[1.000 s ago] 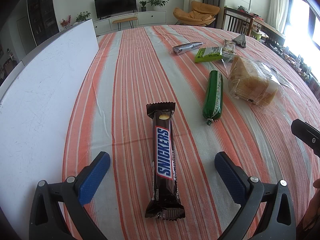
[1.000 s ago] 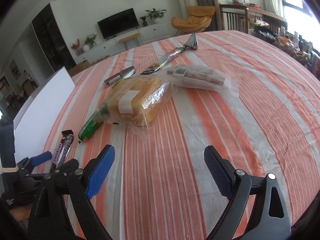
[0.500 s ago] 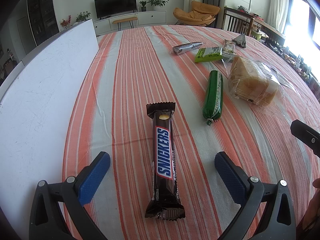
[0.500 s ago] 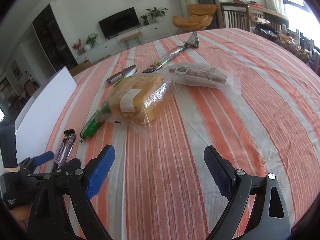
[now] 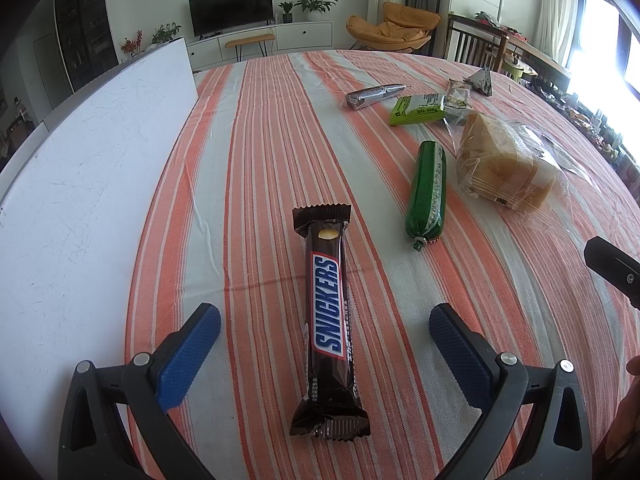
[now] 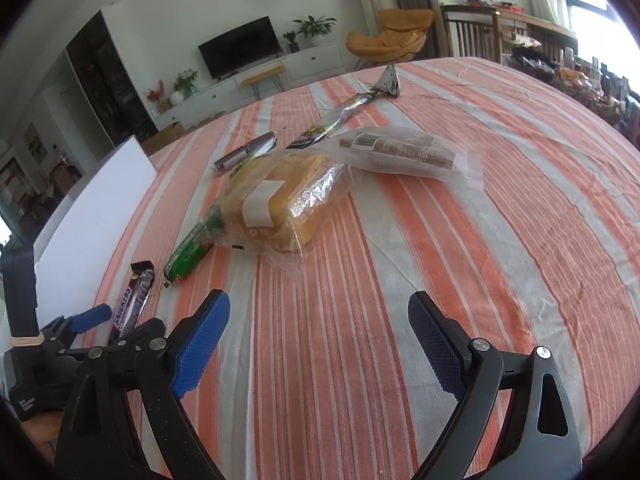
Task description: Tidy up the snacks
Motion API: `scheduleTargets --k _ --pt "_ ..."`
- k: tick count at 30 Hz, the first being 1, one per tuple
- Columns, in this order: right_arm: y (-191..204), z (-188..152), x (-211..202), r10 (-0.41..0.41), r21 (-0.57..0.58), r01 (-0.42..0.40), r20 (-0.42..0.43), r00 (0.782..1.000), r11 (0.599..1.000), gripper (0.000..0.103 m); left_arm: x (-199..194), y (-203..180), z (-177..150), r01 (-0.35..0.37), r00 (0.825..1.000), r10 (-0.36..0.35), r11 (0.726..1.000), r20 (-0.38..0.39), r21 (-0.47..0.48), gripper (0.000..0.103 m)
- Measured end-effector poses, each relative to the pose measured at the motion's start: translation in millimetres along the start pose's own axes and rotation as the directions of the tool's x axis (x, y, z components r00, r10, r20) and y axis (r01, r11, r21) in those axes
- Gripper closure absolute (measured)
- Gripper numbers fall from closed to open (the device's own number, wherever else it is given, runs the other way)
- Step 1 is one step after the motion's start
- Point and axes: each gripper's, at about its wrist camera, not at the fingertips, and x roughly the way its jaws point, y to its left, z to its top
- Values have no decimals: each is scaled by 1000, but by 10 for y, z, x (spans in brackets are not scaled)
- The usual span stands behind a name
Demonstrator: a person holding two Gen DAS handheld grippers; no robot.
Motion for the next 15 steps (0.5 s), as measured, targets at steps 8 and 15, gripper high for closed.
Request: scheduleTargets --k 8,15 --pt "-1 6 2 4 4 -4 2 1000 1000 10 -1 -1 -2 0 1000 0 1000 0 0 0" --pt "-3 7 6 4 6 -4 2 1000 1000 10 -1 0 -1 0 1000 0 1000 0 0 0"
